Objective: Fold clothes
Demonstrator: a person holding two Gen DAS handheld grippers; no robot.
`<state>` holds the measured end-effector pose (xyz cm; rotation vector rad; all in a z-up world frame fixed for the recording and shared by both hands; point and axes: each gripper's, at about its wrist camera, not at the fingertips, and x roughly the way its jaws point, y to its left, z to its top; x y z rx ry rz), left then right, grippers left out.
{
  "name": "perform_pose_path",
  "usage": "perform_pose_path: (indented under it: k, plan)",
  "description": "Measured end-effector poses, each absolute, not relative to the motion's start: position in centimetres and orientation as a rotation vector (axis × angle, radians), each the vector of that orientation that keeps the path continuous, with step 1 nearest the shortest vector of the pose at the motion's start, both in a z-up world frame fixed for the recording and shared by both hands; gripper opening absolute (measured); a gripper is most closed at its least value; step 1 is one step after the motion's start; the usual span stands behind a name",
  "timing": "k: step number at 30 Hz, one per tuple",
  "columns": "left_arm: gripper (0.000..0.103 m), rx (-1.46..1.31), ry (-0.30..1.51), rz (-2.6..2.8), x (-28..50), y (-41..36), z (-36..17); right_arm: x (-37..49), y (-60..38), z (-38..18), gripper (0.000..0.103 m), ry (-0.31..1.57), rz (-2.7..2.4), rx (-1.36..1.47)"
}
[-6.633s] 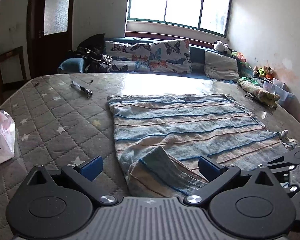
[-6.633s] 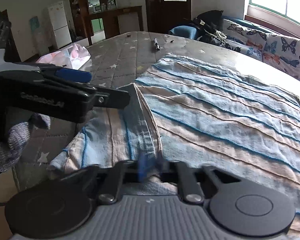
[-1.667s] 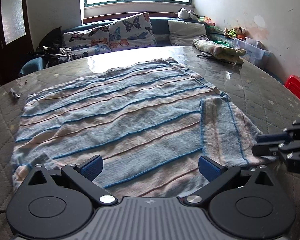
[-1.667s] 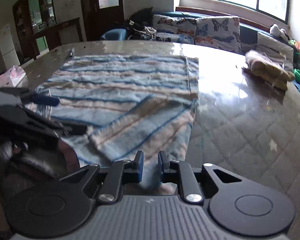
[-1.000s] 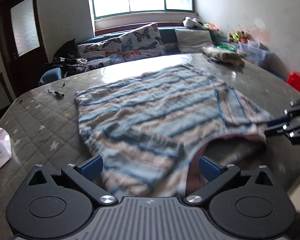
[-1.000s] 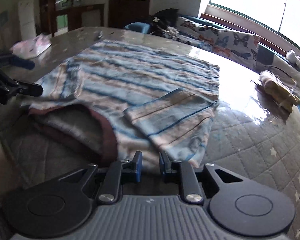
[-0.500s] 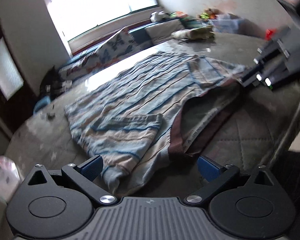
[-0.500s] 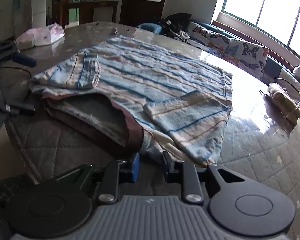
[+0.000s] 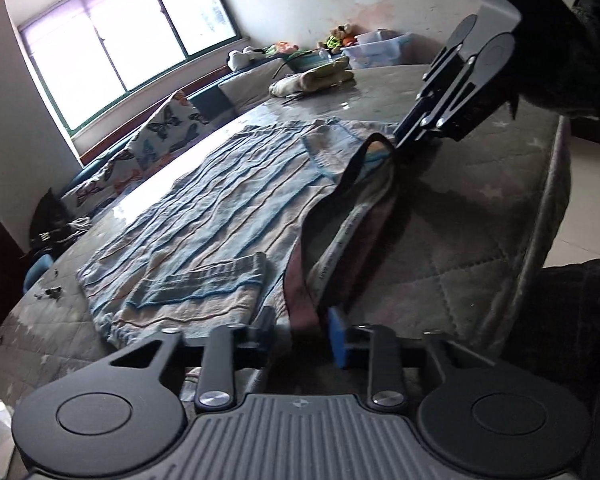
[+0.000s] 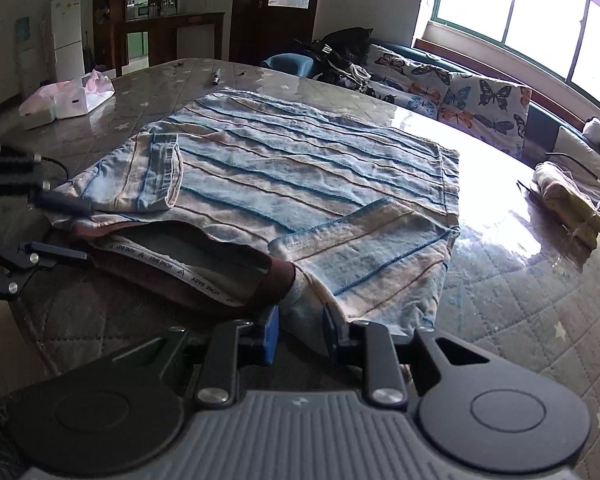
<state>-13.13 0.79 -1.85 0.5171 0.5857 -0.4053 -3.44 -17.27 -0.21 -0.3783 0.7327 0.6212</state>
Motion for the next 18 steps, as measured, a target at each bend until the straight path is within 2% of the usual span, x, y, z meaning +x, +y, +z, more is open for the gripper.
perform_pose_path:
  k: [4,5,7,9,14,18]
  plan:
    - [0.008,0.459,0.574,-0.384,-12.4,1.4,-0.8,-3.6,-17.2,-0.2,0.024,0.733,0.628,-0.4]
    - [0.001,0.441,0.572,-0.374,-12.1,1.7,-0.5,-3.7,-17.3,-0.2,0.024,0.733,0.63,-0.405]
    - [0.001,0.399,0.569,-0.36,-11.5,2.3,0.4,-3.8,-17.4,-0.2,0.026,0.734,0.635,-0.416]
    - [0.001,0.372,0.564,-0.343,-10.6,2.7,1.1,-4.1,-17.4,-0.2,0.034,0.728,0.638,-0.436]
    - [0.002,0.35,0.599,-0.403,-10.0,3.0,1.6,-4.6,-17.2,-1.0,0.034,0.724,0.651,-0.504]
    - [0.01,0.401,0.623,-0.462,-11.4,2.3,1.0,-4.6,-16.9,-1.3,0.035,0.709,0.657,-0.515]
